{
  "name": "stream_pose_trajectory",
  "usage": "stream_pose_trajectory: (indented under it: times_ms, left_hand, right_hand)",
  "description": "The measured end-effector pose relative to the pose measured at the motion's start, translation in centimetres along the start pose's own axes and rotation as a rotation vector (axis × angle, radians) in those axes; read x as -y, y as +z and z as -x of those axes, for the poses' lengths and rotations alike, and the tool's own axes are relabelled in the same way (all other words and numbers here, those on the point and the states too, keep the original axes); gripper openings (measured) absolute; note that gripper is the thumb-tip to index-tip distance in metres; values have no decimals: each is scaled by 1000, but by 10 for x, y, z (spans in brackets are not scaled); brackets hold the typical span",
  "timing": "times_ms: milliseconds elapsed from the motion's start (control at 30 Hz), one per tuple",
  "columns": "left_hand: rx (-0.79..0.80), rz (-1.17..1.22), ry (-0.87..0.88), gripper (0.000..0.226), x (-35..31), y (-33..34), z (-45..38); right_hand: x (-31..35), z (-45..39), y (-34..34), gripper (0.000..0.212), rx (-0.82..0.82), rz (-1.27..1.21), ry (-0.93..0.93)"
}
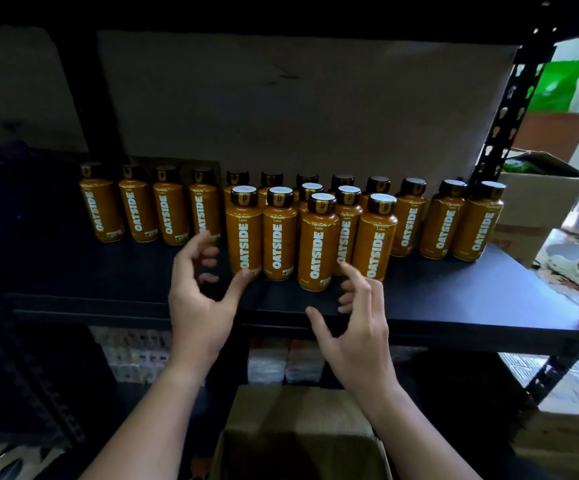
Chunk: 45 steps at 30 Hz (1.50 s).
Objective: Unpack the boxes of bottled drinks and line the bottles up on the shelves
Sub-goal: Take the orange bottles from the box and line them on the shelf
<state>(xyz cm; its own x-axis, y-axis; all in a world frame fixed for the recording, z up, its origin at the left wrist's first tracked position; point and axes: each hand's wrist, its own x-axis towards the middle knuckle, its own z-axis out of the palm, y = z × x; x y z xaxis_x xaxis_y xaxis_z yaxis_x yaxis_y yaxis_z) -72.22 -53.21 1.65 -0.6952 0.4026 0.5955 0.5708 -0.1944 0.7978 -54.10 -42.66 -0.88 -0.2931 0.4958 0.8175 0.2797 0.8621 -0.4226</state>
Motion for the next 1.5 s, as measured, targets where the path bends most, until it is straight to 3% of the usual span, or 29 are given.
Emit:
stream_pose_trajectory:
  times_ms: [133,267,433,567,733,800,900,1033,1167,1267,1400,1500]
  left_hand:
    - [-18,28,99,34,-1,-2,39]
    - [173,-96,108,25,21,-1,85]
    - [600,-229,-271,28,97,10,154]
    - [736,-394,-596,41,161,6,231]
    - [908,-598,-901,54,203,1,301]
    - [920,-636,-1009,58,209,2,312]
    - [906,-700,-1084,55,224,10,327]
    - [870,-644,-1170,70,239,28,339]
    - [852,-578,-1238,82,250,51,348]
    - [839,-538,-1319,88,257,60,357]
    - [873,-637,-1275,60,264,59,360]
    - [823,-569,-1315,56,263,54,360]
  right_hand:
    - [-3,29,-5,55,1,-55,-170]
    - [-15,69,0,46,223,-80,-76]
    - [-48,141,22,49,703,125,252]
    - [-67,209,28,59,1054,166,570]
    - [-84,278,35,53,1331,207,814]
    - [-85,295,42,49,1386,190,871]
    - [-94,322,66,58,1343,218,943]
    - [-110,330,92,70,1268,427,793]
    - [-132,332,114,85,1411,448,420]
    - [-138,333,124,99,1450,485,346]
    - [-134,330,135,76,1457,540,308]
    - [-132,326,137,74,1464,571,293]
